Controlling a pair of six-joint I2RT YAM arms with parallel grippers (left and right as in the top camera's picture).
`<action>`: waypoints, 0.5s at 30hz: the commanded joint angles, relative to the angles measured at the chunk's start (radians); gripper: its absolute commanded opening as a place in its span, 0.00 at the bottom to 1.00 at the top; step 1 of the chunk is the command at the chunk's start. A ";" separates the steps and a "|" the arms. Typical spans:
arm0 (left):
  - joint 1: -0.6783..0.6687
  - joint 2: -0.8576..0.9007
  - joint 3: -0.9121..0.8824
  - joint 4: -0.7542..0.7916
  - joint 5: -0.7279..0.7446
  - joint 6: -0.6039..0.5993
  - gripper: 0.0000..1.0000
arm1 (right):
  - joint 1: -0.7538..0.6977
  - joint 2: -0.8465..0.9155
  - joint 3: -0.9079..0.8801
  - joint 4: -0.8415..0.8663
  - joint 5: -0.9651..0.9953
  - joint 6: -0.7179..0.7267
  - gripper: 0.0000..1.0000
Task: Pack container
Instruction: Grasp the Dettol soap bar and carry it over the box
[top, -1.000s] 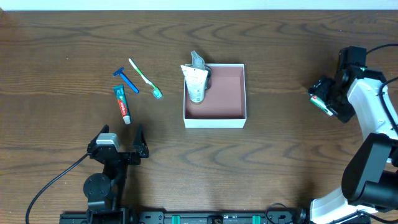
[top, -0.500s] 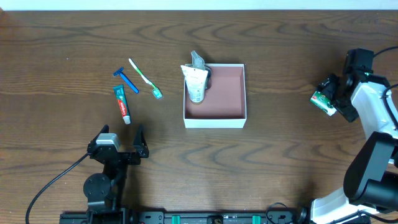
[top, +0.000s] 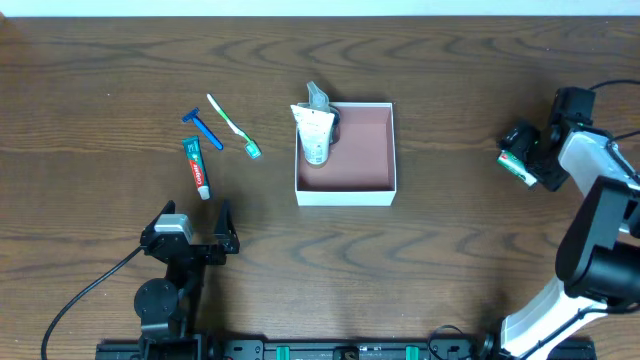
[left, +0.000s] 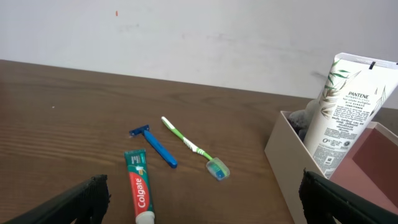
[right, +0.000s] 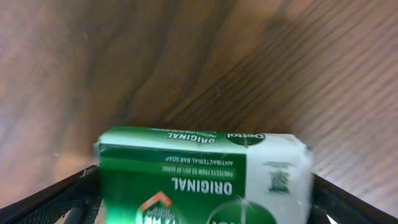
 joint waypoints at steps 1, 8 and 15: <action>0.001 -0.005 -0.014 -0.038 0.004 0.016 0.98 | -0.002 0.041 -0.008 -0.006 -0.031 -0.027 0.97; 0.001 -0.005 -0.014 -0.038 0.004 0.016 0.98 | -0.002 0.065 -0.008 -0.015 -0.034 -0.020 0.93; 0.001 -0.005 -0.014 -0.038 0.004 0.016 0.98 | -0.002 0.065 -0.006 -0.007 -0.052 -0.021 0.82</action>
